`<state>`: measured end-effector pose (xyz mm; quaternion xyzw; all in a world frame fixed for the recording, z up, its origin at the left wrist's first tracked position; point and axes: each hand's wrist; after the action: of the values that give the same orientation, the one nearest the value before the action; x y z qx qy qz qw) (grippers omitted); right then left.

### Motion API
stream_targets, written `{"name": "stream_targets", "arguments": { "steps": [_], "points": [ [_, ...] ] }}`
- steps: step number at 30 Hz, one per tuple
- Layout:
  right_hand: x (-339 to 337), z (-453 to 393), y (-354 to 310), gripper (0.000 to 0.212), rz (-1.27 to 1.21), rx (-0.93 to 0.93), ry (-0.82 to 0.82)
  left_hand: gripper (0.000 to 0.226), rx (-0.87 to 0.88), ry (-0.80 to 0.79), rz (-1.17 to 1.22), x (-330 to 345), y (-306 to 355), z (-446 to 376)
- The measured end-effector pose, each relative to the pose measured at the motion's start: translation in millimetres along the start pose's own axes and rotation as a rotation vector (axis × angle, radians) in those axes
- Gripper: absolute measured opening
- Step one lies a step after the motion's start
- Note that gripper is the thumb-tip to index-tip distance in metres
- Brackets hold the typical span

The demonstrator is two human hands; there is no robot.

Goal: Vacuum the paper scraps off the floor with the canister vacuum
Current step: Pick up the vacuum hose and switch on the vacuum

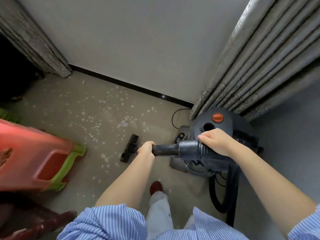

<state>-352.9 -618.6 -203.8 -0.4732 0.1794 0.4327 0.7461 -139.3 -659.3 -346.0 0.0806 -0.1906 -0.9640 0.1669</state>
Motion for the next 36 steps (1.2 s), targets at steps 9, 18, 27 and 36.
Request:
{"name": "stream_targets", "arguments": {
  "steps": [9,18,27,36],
  "points": [
    [15,-48,6,0.043,0.000,0.127,-0.030,0.054,-0.070,0.041,0.048,38,30,-20],
    [-20,-85,88,0.021,0.026,0.326,-0.041,0.035,-0.093,0.084,0.002,100,23,-9],
    [-36,-162,150,0.041,0.483,0.312,0.010,0.042,-0.130,0.092,-0.033,132,32,-10],
    [-26,-197,162,0.029,0.709,0.222,-0.047,0.057,-0.192,0.150,-0.057,133,45,-32]
  ]
}}
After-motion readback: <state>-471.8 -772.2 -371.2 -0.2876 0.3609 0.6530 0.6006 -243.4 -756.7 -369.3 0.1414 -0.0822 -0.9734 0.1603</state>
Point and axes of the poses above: each hand's wrist, its own z-axis away from the middle knuckle, its own x-axis out of the palm, y = z × x, and after that the axes turned 1 degree about y, right-handed
